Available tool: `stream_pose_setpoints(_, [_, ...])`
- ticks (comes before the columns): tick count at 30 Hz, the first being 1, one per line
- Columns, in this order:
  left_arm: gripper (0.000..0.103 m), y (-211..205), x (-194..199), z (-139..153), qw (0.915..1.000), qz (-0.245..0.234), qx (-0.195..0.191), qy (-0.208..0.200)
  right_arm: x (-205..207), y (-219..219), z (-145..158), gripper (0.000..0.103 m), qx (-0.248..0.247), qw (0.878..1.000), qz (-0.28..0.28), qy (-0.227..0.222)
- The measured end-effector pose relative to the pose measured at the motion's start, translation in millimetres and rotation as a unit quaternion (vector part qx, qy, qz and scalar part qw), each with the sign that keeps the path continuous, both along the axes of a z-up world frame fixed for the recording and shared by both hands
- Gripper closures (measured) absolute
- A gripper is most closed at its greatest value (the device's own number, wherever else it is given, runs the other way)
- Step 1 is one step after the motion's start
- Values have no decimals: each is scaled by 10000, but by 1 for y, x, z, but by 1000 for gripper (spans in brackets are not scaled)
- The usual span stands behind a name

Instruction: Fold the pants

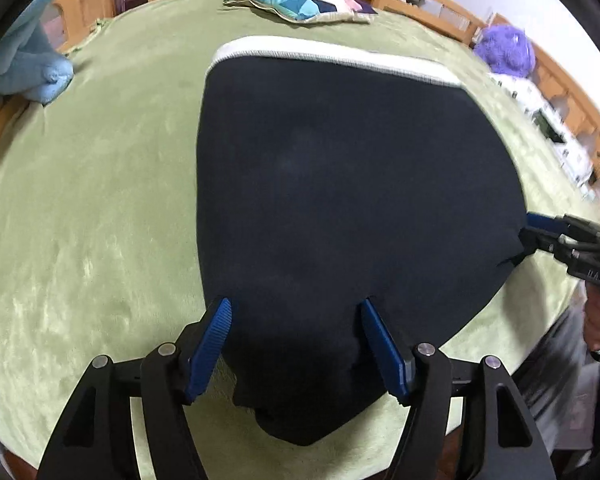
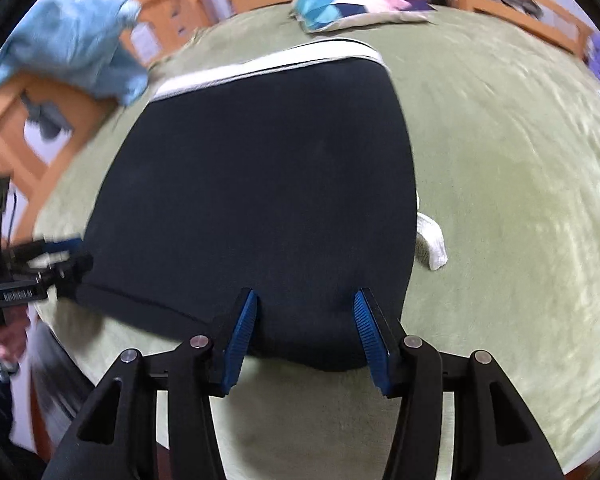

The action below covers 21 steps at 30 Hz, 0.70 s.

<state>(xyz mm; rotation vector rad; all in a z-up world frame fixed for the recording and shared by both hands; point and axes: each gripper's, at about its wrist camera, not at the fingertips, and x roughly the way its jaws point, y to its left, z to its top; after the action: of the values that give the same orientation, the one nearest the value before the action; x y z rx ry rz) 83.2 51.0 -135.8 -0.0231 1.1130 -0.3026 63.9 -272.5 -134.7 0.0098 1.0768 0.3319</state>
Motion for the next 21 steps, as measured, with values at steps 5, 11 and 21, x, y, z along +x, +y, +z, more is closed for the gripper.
stream_pose_setpoints(5, [37, 6, 41, 29, 9989, 205, -32, -426, 21, -17, 43, 52, 269, 9982, -29, -536])
stream_pose_setpoints(11, [37, -16, 103, 35, 9978, 314, -149, -557, 96, -12, 52, 52, 655, 9894, -777, -1035])
stream_pose_setpoints(21, [38, -28, 137, -8, 9988, 467, -2, -161, 152, 10, -2, 53, 142, 9942, -769, -733])
